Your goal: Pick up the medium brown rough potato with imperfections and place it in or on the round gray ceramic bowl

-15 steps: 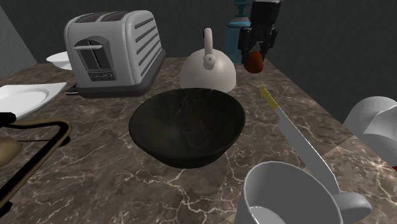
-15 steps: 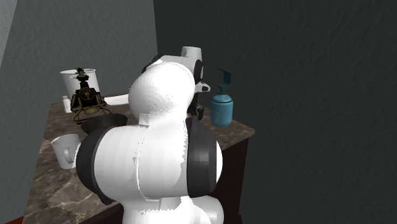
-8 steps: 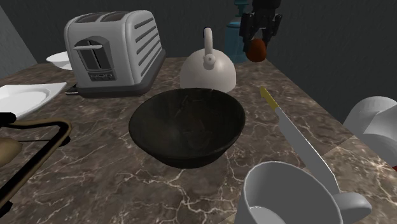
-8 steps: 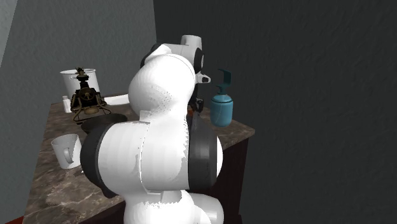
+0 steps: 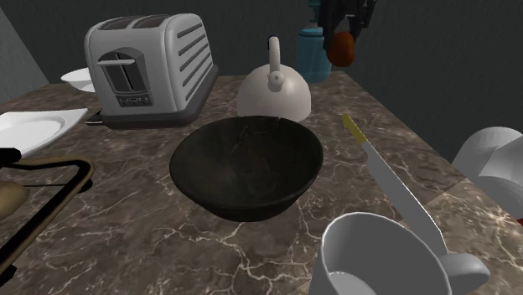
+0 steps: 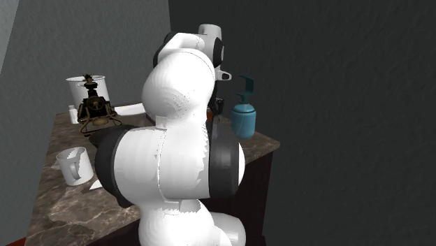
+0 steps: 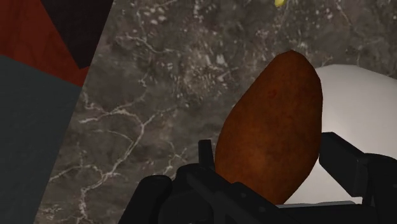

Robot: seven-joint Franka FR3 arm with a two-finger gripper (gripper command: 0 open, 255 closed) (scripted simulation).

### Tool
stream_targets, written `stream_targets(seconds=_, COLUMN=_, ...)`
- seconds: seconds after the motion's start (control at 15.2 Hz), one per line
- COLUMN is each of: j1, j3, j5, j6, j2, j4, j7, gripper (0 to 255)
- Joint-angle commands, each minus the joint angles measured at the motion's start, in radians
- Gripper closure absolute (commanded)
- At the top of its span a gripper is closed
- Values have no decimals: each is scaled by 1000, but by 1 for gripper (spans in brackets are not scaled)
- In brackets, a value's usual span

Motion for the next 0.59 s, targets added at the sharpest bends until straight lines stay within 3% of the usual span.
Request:
stream_targets(seconds=0.0, j1=0, j3=0, j5=0, j6=-25, j2=14, j4=39, j7=3, gripper=255)
stream_targets(seconds=0.53, j1=1, j3=-2, j5=-1, j6=-123, j2=71, j4=193, j7=12, gripper=255)
